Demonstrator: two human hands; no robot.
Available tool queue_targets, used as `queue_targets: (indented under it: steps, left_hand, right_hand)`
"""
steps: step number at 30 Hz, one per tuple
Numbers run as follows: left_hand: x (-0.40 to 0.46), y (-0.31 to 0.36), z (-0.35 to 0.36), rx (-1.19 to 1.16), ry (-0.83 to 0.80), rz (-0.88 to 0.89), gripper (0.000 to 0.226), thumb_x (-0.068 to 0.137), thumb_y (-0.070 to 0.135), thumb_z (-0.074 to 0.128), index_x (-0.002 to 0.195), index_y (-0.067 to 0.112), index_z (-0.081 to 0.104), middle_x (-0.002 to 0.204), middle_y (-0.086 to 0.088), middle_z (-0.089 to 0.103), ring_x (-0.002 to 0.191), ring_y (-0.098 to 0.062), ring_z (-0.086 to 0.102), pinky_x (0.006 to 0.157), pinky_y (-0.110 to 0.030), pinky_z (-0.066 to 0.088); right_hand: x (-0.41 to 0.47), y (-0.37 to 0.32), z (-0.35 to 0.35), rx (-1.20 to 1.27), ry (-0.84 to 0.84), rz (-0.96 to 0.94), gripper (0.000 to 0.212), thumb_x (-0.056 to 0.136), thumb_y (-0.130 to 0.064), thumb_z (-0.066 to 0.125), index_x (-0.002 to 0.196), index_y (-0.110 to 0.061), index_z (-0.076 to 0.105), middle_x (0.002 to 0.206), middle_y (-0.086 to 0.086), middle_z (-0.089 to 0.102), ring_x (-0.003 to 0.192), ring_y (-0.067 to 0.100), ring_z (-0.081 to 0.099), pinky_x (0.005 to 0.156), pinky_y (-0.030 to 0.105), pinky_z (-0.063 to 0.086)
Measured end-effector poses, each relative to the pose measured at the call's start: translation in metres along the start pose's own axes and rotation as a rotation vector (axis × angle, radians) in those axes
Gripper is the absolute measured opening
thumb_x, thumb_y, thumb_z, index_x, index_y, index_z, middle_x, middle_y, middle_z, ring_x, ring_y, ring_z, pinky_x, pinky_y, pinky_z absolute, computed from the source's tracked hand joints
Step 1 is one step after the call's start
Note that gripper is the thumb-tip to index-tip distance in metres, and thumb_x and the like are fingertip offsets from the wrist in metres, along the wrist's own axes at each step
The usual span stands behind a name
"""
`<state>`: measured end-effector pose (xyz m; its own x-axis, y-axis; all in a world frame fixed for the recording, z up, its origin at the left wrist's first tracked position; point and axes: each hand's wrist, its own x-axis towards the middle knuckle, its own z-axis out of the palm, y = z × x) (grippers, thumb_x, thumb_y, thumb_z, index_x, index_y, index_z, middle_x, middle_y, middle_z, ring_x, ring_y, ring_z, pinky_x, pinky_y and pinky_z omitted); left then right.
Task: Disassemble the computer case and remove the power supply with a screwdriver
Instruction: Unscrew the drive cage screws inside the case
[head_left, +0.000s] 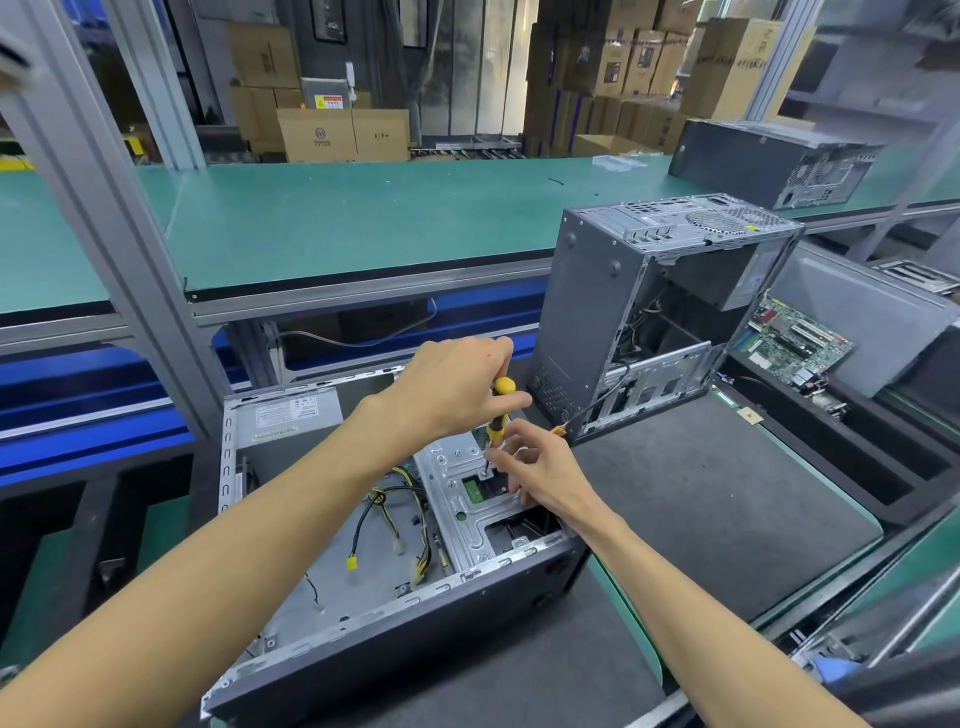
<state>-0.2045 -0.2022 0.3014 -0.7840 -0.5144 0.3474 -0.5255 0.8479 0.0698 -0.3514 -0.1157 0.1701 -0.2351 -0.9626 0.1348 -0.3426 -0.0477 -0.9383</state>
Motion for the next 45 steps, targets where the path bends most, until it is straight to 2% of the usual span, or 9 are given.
queue_targets:
  steps: [4, 7, 16, 20, 23, 27, 32, 38, 45]
  left_hand:
    - [-0.0025, -0.0032, -0.0007, -0.150, -0.045, 0.106, 0.030, 0.095, 0.040, 0.057, 0.123, 0.029, 0.056, 0.119, 0.014, 0.054, 0.074, -0.002, 0.049, 0.054, -0.017, 0.025]
    - [-0.0022, -0.0021, -0.0042, -0.218, -0.080, 0.128, 0.031, 0.095, 0.021, 0.055, 0.125, 0.029, 0.063, 0.118, 0.013, 0.058, 0.085, 0.001, 0.057, 0.063, -0.023, 0.039]
    - [0.0022, 0.0026, -0.0010, 0.027, -0.022, 0.004, 0.039, 0.090, 0.063, 0.053, 0.094, 0.024, 0.053, 0.089, 0.009, 0.062, 0.078, -0.017, 0.058, 0.063, -0.033, 0.044]
    - [-0.0008, -0.0020, -0.0009, -0.139, -0.043, 0.117, 0.030, 0.095, 0.043, 0.056, 0.122, 0.031, 0.058, 0.117, 0.014, 0.055, 0.077, -0.005, 0.049, 0.054, -0.017, 0.028]
    - [-0.0002, -0.0020, -0.0018, -0.199, -0.067, 0.145, 0.029, 0.095, 0.025, 0.055, 0.122, 0.031, 0.064, 0.111, 0.014, 0.056, 0.085, -0.008, 0.055, 0.058, -0.020, 0.031]
    - [0.0017, 0.0020, -0.0018, -0.122, -0.031, 0.080, 0.017, 0.095, 0.041, 0.059, 0.101, 0.025, 0.062, 0.094, 0.012, 0.054, 0.080, -0.013, 0.055, 0.058, -0.024, 0.032]
    - [0.0021, 0.0054, 0.0026, 0.055, -0.003, -0.010, 0.044, 0.089, 0.067, 0.051, 0.087, 0.023, 0.049, 0.078, 0.007, 0.061, 0.072, -0.018, 0.056, 0.059, -0.032, 0.040]
    - [-0.0017, -0.0018, 0.0006, -0.188, -0.099, 0.133, 0.028, 0.096, 0.034, 0.055, 0.123, 0.032, 0.057, 0.114, 0.015, 0.051, 0.072, 0.003, 0.052, 0.054, -0.020, 0.029]
    - [0.0024, 0.0036, 0.0010, -0.017, -0.036, 0.000, 0.034, 0.091, 0.056, 0.057, 0.088, 0.022, 0.052, 0.084, 0.008, 0.060, 0.075, -0.019, 0.057, 0.059, -0.031, 0.035]
  right_hand:
    - [-0.0001, 0.0000, -0.0012, 0.006, 0.004, 0.002, 0.007, 0.090, -0.033, 0.069, 0.090, -0.026, 0.069, 0.075, 0.003, 0.065, 0.052, 0.017, 0.058, 0.041, 0.031, 0.049]
    - [-0.0004, 0.0005, -0.0009, 0.005, 0.005, 0.002, 0.006, 0.091, -0.031, 0.067, 0.092, -0.027, 0.071, 0.076, 0.006, 0.065, 0.051, 0.017, 0.057, 0.041, 0.031, 0.049]
    - [-0.0017, -0.0026, -0.0017, -0.009, -0.010, 0.003, 0.008, 0.089, -0.032, 0.071, 0.089, -0.024, 0.069, 0.070, -0.003, 0.062, 0.052, 0.018, 0.057, 0.042, 0.032, 0.049]
    - [-0.0017, -0.0026, -0.0019, 0.005, -0.006, 0.004, 0.009, 0.092, -0.033, 0.068, 0.092, -0.025, 0.073, 0.070, 0.001, 0.063, 0.051, 0.018, 0.056, 0.042, 0.031, 0.049]
    - [-0.0015, -0.0009, -0.0014, 0.004, -0.007, -0.001, 0.009, 0.093, -0.030, 0.066, 0.093, -0.029, 0.075, 0.069, -0.003, 0.063, 0.050, 0.017, 0.056, 0.042, 0.030, 0.049]
    - [-0.0006, 0.0005, -0.0009, -0.022, -0.008, -0.006, 0.007, 0.090, -0.035, 0.070, 0.094, -0.029, 0.070, 0.072, -0.004, 0.062, 0.052, 0.019, 0.058, 0.042, 0.032, 0.050]
    - [0.0004, 0.0018, -0.0004, -0.030, -0.008, 0.008, 0.015, 0.086, -0.040, 0.074, 0.087, -0.026, 0.068, 0.069, -0.003, 0.061, 0.051, 0.018, 0.057, 0.042, 0.033, 0.050]
    - [0.0008, 0.0030, -0.0008, -0.016, -0.001, -0.002, 0.012, 0.090, -0.039, 0.067, 0.093, -0.030, 0.074, 0.068, -0.004, 0.062, 0.049, 0.016, 0.057, 0.042, 0.030, 0.050]
    - [-0.0010, -0.0007, -0.0005, -0.034, -0.002, -0.007, 0.015, 0.087, -0.040, 0.073, 0.091, -0.027, 0.066, 0.071, -0.002, 0.062, 0.052, 0.021, 0.058, 0.042, 0.035, 0.051]
